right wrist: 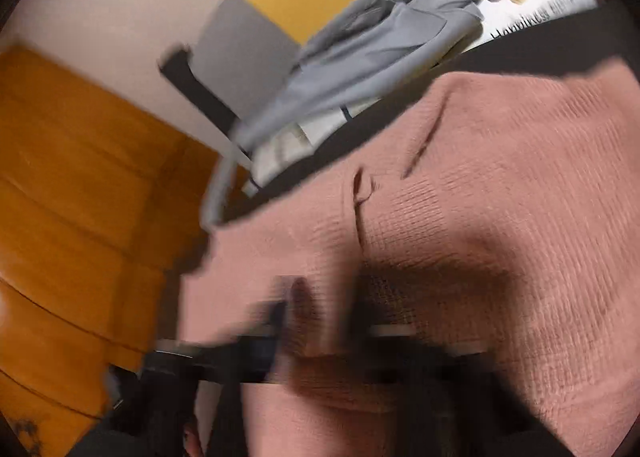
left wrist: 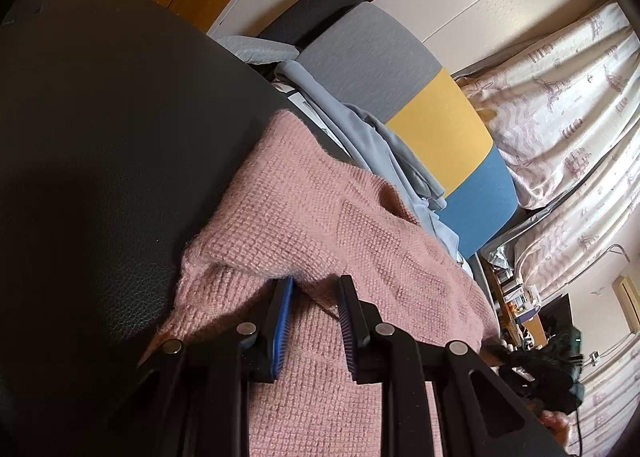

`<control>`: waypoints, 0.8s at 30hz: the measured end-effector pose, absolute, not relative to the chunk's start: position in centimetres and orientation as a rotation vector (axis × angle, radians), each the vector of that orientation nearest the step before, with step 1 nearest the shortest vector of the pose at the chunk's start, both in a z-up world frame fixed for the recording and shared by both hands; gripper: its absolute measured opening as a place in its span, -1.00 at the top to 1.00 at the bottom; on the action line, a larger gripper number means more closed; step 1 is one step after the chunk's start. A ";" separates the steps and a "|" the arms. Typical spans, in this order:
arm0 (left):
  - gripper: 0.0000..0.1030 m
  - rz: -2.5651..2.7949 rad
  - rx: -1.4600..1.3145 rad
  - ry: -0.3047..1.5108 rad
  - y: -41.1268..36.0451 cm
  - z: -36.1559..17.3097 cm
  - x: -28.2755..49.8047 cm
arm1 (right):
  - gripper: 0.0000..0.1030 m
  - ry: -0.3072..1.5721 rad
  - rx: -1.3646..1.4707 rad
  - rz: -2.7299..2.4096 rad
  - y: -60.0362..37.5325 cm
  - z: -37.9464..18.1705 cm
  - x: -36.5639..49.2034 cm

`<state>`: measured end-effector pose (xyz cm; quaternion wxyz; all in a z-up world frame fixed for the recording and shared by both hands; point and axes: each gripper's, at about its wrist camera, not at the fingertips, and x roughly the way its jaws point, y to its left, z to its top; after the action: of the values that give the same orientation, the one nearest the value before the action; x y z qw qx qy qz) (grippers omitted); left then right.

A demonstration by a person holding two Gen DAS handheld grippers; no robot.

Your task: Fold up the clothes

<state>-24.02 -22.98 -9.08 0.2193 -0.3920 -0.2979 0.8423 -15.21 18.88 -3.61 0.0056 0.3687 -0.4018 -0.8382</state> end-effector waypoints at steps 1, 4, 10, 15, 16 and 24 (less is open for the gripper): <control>0.57 2.328 -1.083 -0.827 -23.0 -9.1 -24.0 | 0.89 -1.247 1.142 -2.631 18.9 -3.2 -15.1; 0.57 2.322 -1.081 -0.829 -23.0 -9.1 -24.1 | 0.89 -1.202 1.004 -2.702 19.0 -0.8 -13.5; 0.56 2.328 -1.103 -0.820 -22.9 -8.8 -24.2 | 0.88 -1.079 1.238 -2.875 19.9 -4.0 -13.2; 0.55 2.409 -1.063 -0.659 -20.1 -5.6 -23.8 | 0.89 -1.013 1.134 -2.935 19.7 -5.3 -11.6; 0.55 2.417 -1.021 -0.607 -18.9 -4.7 -23.9 | 0.89 -1.017 1.130 -2.934 19.7 -5.4 -11.7; 0.57 2.397 -1.203 -0.539 -14.8 -4.4 -29.0 | 0.89 -1.034 1.100 -2.936 20.0 -5.8 -11.3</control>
<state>-29.01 -14.78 -4.40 0.2014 -0.4308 -0.1931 0.8582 -11.32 19.98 -5.79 -0.0797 0.3321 -0.3121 -0.8865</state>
